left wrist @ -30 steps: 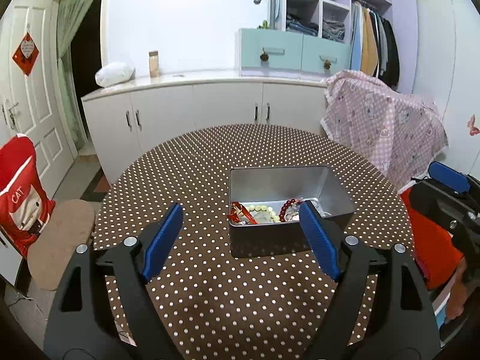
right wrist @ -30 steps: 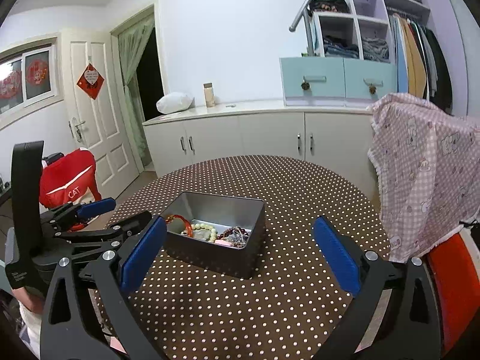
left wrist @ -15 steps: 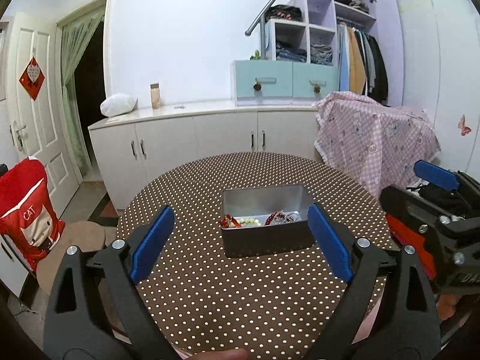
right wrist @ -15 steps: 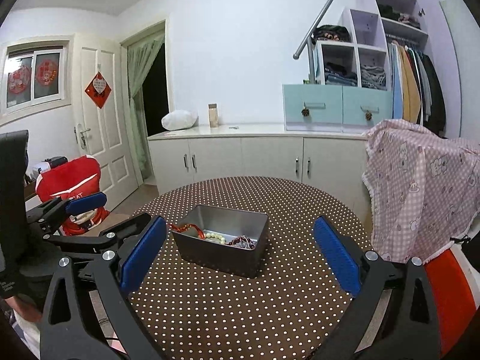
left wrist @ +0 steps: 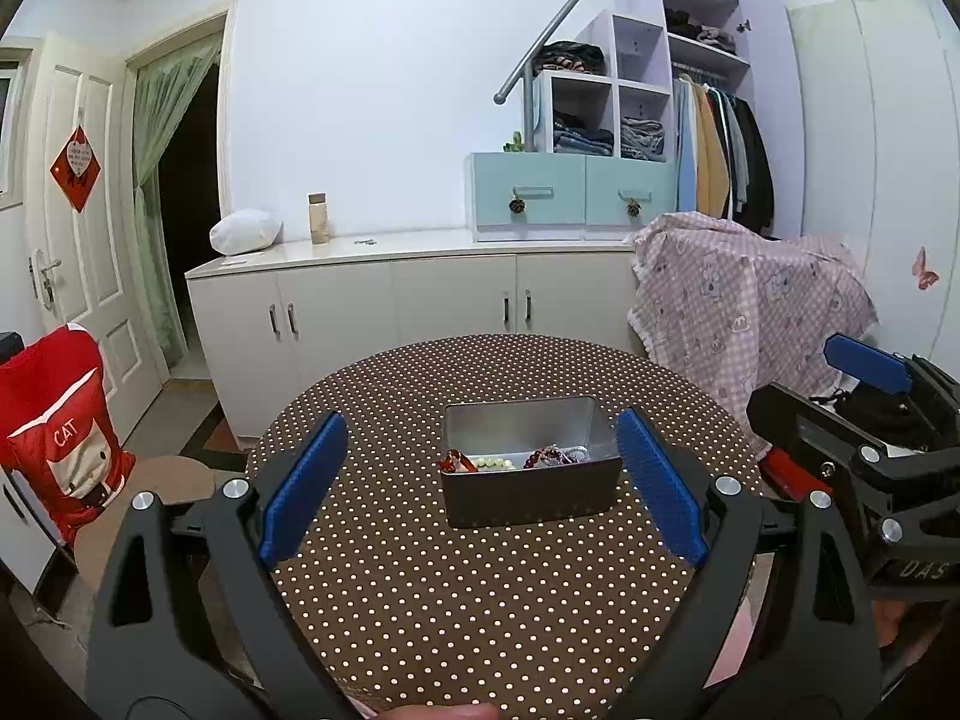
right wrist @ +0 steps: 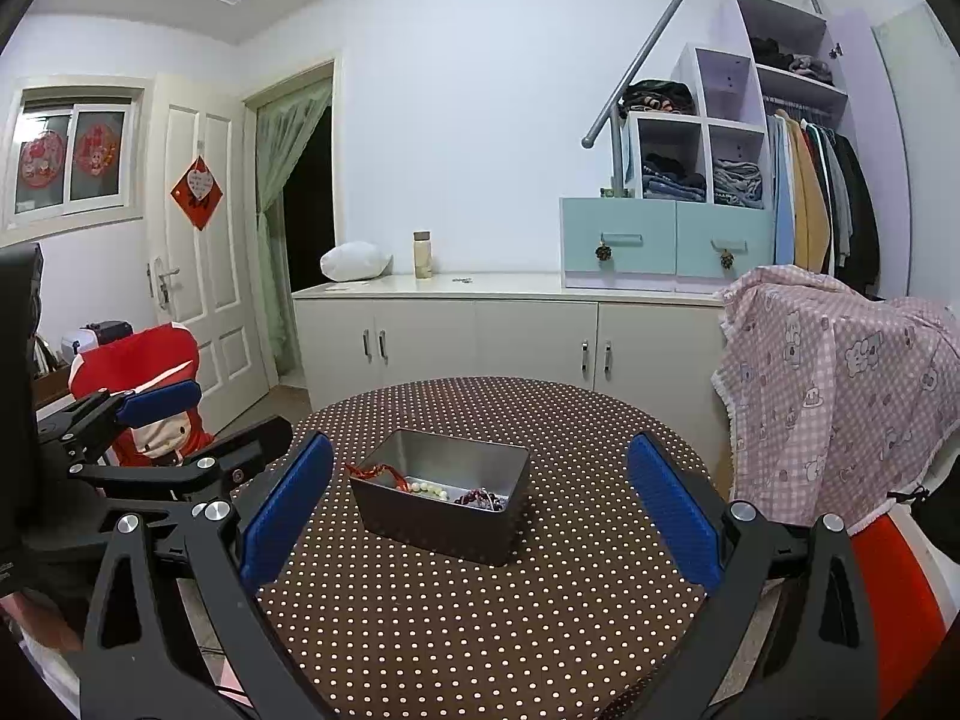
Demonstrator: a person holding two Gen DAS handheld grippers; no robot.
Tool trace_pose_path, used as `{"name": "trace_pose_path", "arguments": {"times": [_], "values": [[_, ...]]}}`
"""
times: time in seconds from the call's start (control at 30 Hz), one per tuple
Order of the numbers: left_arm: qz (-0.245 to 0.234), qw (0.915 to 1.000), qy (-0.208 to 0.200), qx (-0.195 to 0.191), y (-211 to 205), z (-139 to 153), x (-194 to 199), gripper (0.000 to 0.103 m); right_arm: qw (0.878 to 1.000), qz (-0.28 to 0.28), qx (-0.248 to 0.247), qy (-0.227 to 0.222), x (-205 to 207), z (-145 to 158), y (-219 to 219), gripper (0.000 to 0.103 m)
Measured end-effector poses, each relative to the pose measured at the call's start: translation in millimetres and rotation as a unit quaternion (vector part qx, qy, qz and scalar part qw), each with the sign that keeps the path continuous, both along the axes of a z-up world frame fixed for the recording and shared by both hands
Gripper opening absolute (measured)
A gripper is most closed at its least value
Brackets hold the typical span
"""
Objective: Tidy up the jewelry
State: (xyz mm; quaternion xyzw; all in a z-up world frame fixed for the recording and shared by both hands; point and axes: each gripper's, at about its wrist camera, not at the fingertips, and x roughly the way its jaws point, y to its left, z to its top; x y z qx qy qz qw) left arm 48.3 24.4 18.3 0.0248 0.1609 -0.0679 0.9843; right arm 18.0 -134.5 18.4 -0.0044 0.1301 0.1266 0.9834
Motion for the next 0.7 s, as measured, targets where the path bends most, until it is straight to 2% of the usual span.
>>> {"name": "trace_pose_path", "arguments": {"times": [0.7], "values": [[0.000,1.0000,-0.001,-0.004,-0.2,1.0,-6.8,0.090,1.000,-0.004,0.000,0.000,-3.4,0.2,-2.2,0.095]]}}
